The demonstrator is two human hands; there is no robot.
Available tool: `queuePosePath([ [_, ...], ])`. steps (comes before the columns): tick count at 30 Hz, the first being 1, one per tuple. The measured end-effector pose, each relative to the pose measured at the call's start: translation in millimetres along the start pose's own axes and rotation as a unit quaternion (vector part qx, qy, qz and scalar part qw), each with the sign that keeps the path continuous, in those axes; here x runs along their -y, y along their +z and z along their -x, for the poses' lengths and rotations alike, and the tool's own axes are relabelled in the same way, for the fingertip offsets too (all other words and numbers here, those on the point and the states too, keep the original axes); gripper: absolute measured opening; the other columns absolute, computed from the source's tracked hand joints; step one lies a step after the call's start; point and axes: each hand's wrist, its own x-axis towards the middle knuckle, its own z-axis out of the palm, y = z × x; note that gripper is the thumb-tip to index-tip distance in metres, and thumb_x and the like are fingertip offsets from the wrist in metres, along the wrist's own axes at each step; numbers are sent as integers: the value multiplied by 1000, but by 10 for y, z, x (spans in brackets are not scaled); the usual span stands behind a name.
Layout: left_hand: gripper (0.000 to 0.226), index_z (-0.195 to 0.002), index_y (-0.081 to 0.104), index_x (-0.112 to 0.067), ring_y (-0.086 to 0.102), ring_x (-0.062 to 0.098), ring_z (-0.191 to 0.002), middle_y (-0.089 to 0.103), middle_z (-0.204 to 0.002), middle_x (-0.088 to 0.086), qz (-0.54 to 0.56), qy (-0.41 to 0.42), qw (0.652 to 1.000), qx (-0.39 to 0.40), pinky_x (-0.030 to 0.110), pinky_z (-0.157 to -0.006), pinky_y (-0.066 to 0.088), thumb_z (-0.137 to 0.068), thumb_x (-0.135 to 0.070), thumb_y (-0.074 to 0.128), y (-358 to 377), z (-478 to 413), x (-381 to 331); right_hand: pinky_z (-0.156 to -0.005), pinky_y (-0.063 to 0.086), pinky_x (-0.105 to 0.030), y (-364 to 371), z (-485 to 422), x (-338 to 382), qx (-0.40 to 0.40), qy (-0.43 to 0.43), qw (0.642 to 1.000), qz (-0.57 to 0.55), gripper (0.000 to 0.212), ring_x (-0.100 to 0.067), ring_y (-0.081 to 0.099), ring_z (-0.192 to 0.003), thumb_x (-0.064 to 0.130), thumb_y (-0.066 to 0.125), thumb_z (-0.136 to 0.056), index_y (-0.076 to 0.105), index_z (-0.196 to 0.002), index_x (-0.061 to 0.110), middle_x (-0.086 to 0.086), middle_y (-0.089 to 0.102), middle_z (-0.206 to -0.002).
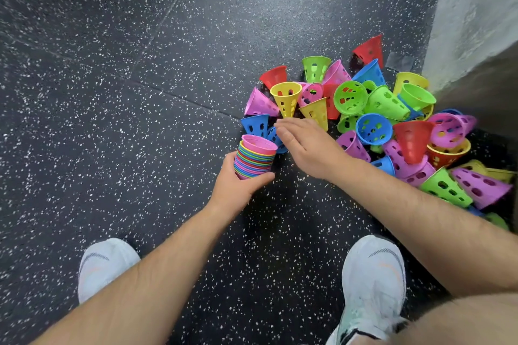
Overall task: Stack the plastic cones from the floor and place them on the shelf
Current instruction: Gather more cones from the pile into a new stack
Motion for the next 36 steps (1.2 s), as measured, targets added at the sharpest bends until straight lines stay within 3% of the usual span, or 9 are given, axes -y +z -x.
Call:
queuePosePath([
  [4, 62, -118, 52, -18, 59, -3, -62, 67, -93, -2, 12, -15, 1000, 6, 14, -59, 46, -73, -19, 94, 14, -1, 55, -91, 44, -39, 66, 62, -47, -64, 24, 998, 3, 24, -22, 53, -105, 29, 48, -104, 65, -112, 14, 1, 60, -108],
  [7, 65, -118, 53, -23, 58, 3, -61, 68, -92, -2, 12, -21, 1000, 10, 23, -59, 45, -70, -26, 96, 27, 4, 76, -82, 49, -39, 157, 139, -97, -42, 72, 996, 43, 22, -21, 54, -103, 30, 59, -98, 60, -116, 19, 3, 53, -110],
  [14, 66, -121, 53, -24, 64, 7, -77, 71, -101, -1, 7, -22, 1000, 9, 29, -70, 48, -71, -25, 96, 23, 20, 71, -83, 52, -38, 173, 210, -107, 10, 98, 995, 34, 77, -22, 57, -98, 31, 70, -88, 26, -150, 39, 1, 33, -141],
  [18, 67, -122, 53, -22, 64, 8, -79, 71, -102, -1, 1, -30, 1000, 9, 27, -70, 49, -70, -27, 95, 20, 36, 62, -95, 48, -39, 241, 221, -205, 58, 124, 989, 62, 44, -23, 54, -118, 33, 59, -98, 48, -140, 32, 0, 48, -136],
  [21, 67, -122, 53, -20, 64, 6, -77, 70, -101, -2, -2, -26, 1000, 10, 22, -70, 49, -71, -25, 95, 12, 46, 50, -94, 46, -35, 219, 239, -256, 47, 158, 986, 12, 29, -21, 55, -110, 35, 50, -103, 57, -129, 26, -2, 51, -131],
  [24, 65, -122, 52, -19, 63, 1, -76, 69, -100, -3, -9, -23, 1000, 11, 14, -69, 49, -72, -22, 94, 6, 52, 50, -89, 42, -32, 125, 218, -256, 24, 162, 986, -37, 22, -22, 55, -105, 33, 48, -104, 62, -117, 22, -2, 55, -121],
  [30, 68, -113, 51, -25, 58, 8, -63, 67, -88, -1, 14, -38, 999, 18, 26, -63, 45, -63, -33, 96, -26, 10, 97, -77, 38, -25, -157, 61, 17, -166, 78, 975, -121, 19, -14, 53, -91, 25, 53, -103, 67, -110, 15, -2, 65, -99],
  [34, 64, -113, 51, -21, 59, 8, -67, 67, -89, -1, 23, -39, 999, 8, 26, -66, 45, -68, -26, 96, -62, -1, 82, -73, 36, -10, -146, -59, 243, -166, 33, 975, -145, 17, 6, 50, -80, 23, 56, -101, 70, -109, 16, 10, 61, -96],
  [36, 69, -113, 52, -22, 59, 10, -65, 68, -87, 0, 33, -45, 998, 4, 29, -65, 46, -62, -33, 96, -73, -12, 73, -81, 41, -16, -102, -83, 312, -124, 13, 983, -137, 17, 4, 52, -85, 25, 58, -100, 71, -107, 16, 11, 64, -98],
])
